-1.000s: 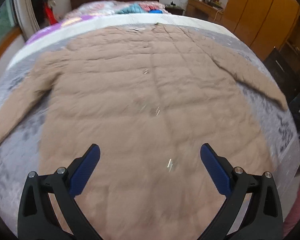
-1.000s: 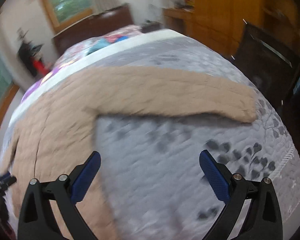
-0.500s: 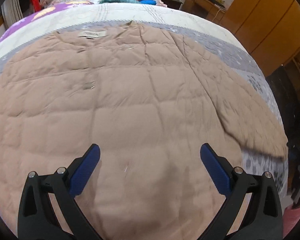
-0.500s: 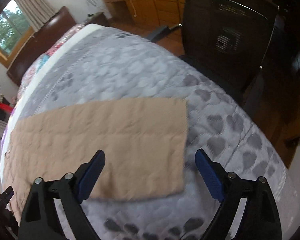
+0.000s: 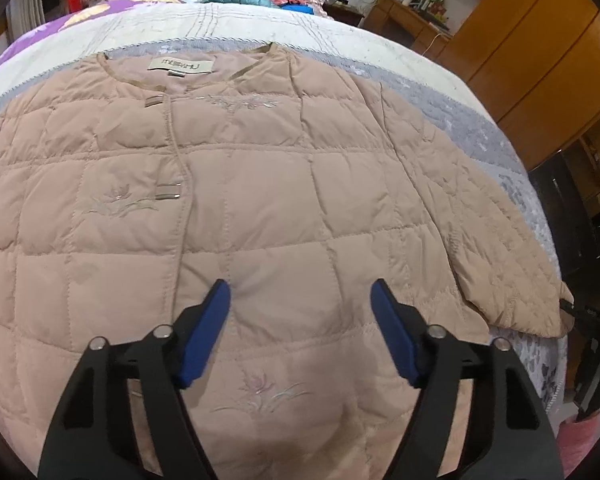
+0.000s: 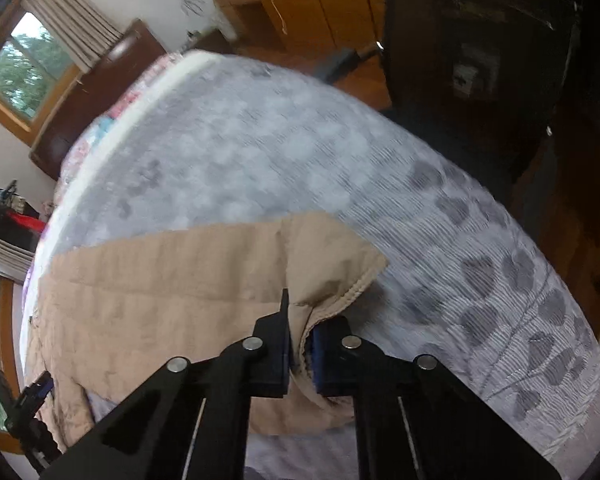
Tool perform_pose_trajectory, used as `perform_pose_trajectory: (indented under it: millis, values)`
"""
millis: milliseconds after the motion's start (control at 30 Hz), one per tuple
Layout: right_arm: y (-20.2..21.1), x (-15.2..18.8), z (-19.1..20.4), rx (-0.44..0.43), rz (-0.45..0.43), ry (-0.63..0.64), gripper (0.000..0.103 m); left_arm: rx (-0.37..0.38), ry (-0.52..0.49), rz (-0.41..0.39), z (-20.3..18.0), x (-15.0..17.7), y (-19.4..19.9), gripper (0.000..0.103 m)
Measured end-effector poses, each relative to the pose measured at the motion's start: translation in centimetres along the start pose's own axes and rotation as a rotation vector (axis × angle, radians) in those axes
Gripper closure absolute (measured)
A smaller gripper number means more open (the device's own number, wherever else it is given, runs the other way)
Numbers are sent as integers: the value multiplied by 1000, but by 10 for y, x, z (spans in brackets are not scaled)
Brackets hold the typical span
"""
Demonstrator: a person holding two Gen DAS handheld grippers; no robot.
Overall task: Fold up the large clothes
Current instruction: 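Grasp the sleeve nearest the right tool and fold it across the coat body, then grasp the cuff of the other sleeve with the left tool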
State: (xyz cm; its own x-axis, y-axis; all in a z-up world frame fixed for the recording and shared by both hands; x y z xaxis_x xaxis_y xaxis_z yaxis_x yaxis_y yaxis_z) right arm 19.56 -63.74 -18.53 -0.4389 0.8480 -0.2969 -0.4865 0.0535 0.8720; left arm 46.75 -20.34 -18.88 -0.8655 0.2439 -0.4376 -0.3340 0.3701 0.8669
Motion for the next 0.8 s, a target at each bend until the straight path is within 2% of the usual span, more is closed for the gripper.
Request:
perform_pose_trajectory:
  millis: [67,167,267,367,500,600,800]
  values:
    - [14,3,31,-112,-17,14,95,13,5,-1,5,2,4,45]
    - [29,10,74,-170,-52,89,95,34,24,-3,14,6,9,52]
    - [33,30,128,-252,-24,166,95,53,41,-11,19,7,14,55]
    - [21,55,182,-257,3,276,95,61,35,-20,23,11,21,57]
    - [-6,78,232,-243,36,372,95,70,19,-25,25,13,27,58]
    - [-27,94,255,-195,41,439,95,74,14,-27,29,13,29,58]
    - [-63,122,271,-175,104,489,95,78,18,-17,34,16,25,58]
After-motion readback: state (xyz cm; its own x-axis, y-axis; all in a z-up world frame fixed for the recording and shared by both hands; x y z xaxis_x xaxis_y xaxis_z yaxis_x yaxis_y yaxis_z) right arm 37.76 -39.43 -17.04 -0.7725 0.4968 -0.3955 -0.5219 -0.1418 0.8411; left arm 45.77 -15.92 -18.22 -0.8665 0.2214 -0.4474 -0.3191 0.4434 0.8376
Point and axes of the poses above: each gripper's, at about its wrist camera, not at the fingertips, and y roughly against the way its jaws point, z to its left, x to its underside, the point moved 10 cm from there along -y, roughly the way its jaws point, and after that the axes turned 8 degrees about -y, right-handed, at the moved point
